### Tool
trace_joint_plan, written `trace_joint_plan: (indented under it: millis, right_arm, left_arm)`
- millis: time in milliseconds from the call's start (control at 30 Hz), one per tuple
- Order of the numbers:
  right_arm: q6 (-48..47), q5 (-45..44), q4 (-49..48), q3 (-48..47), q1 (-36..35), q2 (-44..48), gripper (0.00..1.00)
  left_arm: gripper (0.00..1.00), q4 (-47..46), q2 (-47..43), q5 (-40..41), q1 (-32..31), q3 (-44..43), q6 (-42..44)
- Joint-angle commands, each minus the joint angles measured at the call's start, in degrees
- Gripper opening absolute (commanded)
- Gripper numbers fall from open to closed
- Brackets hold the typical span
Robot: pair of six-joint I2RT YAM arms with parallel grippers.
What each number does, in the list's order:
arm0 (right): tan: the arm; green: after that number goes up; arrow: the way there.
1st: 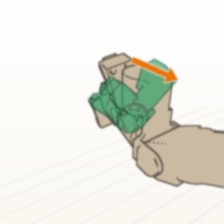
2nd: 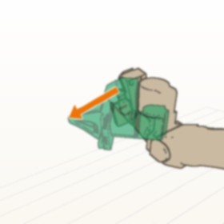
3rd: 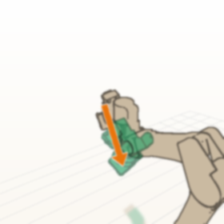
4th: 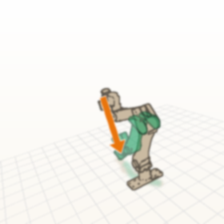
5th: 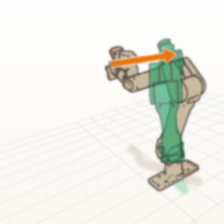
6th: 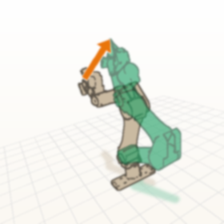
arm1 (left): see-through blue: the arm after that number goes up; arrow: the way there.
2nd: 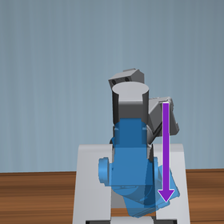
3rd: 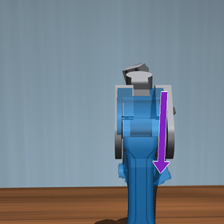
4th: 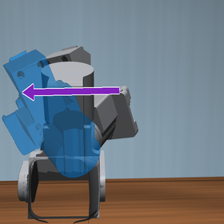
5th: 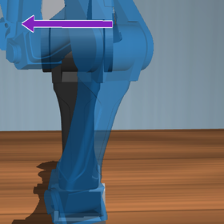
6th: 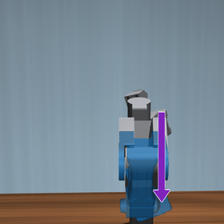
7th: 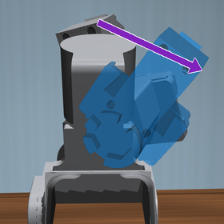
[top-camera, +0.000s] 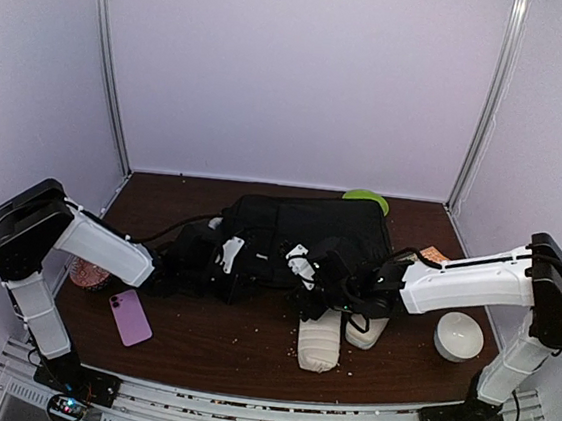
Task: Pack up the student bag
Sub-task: Unzip the student bag at the center of the board.
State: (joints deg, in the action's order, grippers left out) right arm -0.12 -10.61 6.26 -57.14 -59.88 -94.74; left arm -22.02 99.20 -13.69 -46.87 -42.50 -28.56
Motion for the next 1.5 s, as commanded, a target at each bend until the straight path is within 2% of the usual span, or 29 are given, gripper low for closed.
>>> trace_joint_plan:
  millis: [0,133,300,667,800,1100,1233,1467]
  right_arm:
    - [-6.9,-12.5,-6.9,-2.2,-0.2,-3.2,0.77]
    - [-11.8,-16.2,-12.6,-0.8,-0.5,-4.4,0.77]
    - [-15.7,-17.5,-14.6,-0.9,-1.0,-6.9,0.76]
    - [-19.7,-11.2,-26.1,8.5,-2.6,-2.9,0.8]
    - [-22.2,-11.3,-26.6,8.4,-2.8,-3.4,0.81]
    - [-25.9,-18.4,-26.8,3.4,-3.4,-8.4,0.77]
    - [-28.3,-18.9,-27.0,2.3,-3.8,-9.6,0.68]
    - [-30.6,-19.9,-26.5,2.5,-4.9,-9.9,0.26]
  left_arm:
    - [0.0,-1.5,-2.5,-1.1,0.1,1.3,0.6]
    - [0.0,-1.8,-3.2,-1.8,0.1,1.9,0.3]
    - [0.0,-1.7,-4.5,-2.8,0.1,2.2,0.3]
    - [0.0,-1.0,-6.1,-4.8,0.1,2.0,0.1]
    - [0.0,-0.6,-6.8,-5.0,0.1,2.3,0.2]
    - [0.0,-0.1,-8.6,-5.8,-0.4,2.5,-0.1]
    - [0.0,0.0,-9.1,-6.5,-0.5,2.6,-0.3]
    - [0.0,0.3,-9.5,-6.5,-0.5,2.5,-0.5]
